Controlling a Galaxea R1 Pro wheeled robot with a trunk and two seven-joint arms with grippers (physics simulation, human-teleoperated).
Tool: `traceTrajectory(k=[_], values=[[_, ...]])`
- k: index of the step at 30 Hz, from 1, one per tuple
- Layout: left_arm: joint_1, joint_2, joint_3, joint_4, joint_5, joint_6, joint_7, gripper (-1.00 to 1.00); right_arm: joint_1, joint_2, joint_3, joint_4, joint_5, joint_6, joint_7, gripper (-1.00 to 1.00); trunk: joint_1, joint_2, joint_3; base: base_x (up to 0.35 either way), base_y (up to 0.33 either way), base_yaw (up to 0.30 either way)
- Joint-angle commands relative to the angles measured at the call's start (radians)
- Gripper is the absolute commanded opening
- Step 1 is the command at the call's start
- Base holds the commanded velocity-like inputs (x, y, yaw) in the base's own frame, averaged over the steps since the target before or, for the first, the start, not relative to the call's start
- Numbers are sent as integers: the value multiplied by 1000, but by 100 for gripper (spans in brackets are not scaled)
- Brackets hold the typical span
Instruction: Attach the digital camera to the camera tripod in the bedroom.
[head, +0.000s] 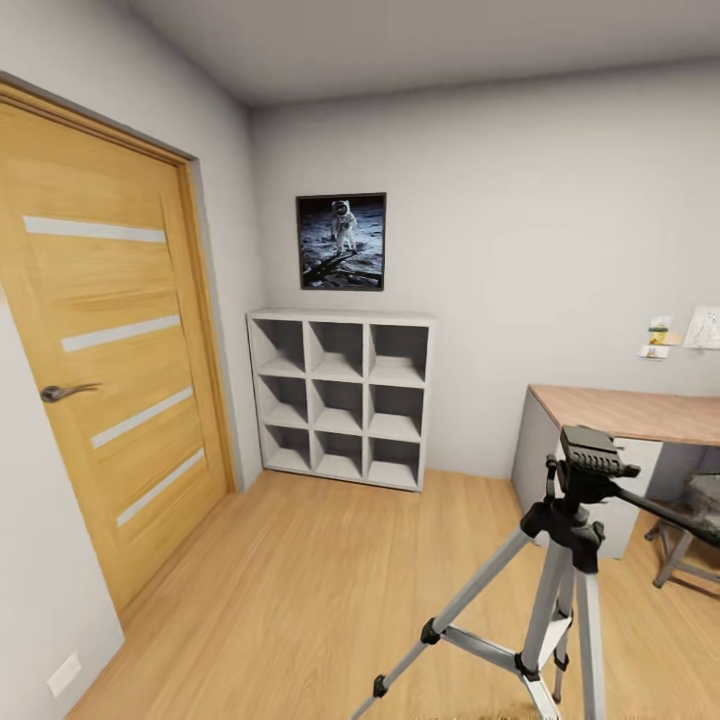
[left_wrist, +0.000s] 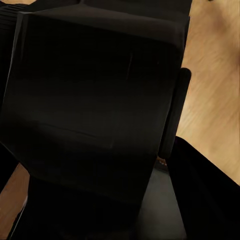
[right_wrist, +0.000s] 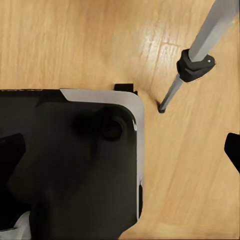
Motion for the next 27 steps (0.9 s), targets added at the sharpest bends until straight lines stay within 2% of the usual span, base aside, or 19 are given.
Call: traceTrajectory(k=[1, 3, 5, 27], values=[[0, 0, -10, -1, 12, -2, 8, -100, -1, 0, -8, 4, 5, -4, 3, 100, 0, -1, -2, 0, 0, -287], [0, 2, -11, -2, 31, -3, 21, -100, -2, -2, -9, 8, 0, -3, 1, 100, 0, -1, -2, 0, 0, -287], [0, 2, -12, -3, 34, -3, 23, -100, -1, -6, -11, 9, -3, -3, 1, 100, 0, -1, -2, 0, 0, -287], [0, 1, -19, -14, 27, -3, 23, -100, -1, -7, -13, 7, -8, -3, 1, 100, 0, -1, -2, 0, 0, -291]])
